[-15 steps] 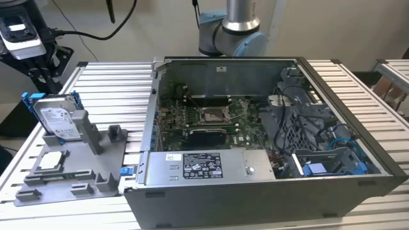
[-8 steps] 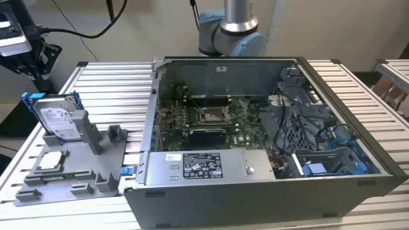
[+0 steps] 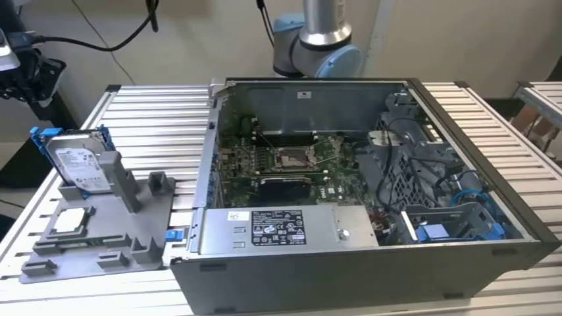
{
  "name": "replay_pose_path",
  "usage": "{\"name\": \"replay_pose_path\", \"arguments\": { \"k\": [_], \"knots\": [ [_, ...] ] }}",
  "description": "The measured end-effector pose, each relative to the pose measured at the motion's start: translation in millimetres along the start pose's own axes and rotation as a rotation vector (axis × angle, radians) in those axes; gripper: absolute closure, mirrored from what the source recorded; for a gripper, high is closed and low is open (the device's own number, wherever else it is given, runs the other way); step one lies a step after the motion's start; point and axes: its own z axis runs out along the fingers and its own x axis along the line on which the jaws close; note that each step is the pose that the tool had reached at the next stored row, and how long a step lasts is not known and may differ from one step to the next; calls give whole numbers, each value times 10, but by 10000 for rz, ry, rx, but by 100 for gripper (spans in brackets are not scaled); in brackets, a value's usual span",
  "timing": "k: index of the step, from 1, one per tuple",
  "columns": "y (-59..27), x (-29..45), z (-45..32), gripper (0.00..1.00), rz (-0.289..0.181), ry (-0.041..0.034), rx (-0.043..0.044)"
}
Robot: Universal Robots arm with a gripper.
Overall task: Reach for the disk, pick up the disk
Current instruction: 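Reach for the disk, then pick up the disk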
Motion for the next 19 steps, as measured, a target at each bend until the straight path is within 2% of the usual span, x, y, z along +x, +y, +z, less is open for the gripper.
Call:
{"name": "replay_pose_path", "arguments": {
  "k": [4,15,19],
  "knots": [
    [29,63,2,100,-14,0,0],
    [30,64,2,100,-24,-1,-1],
    [30,65,2,100,-460,15,0]
  ]
}}
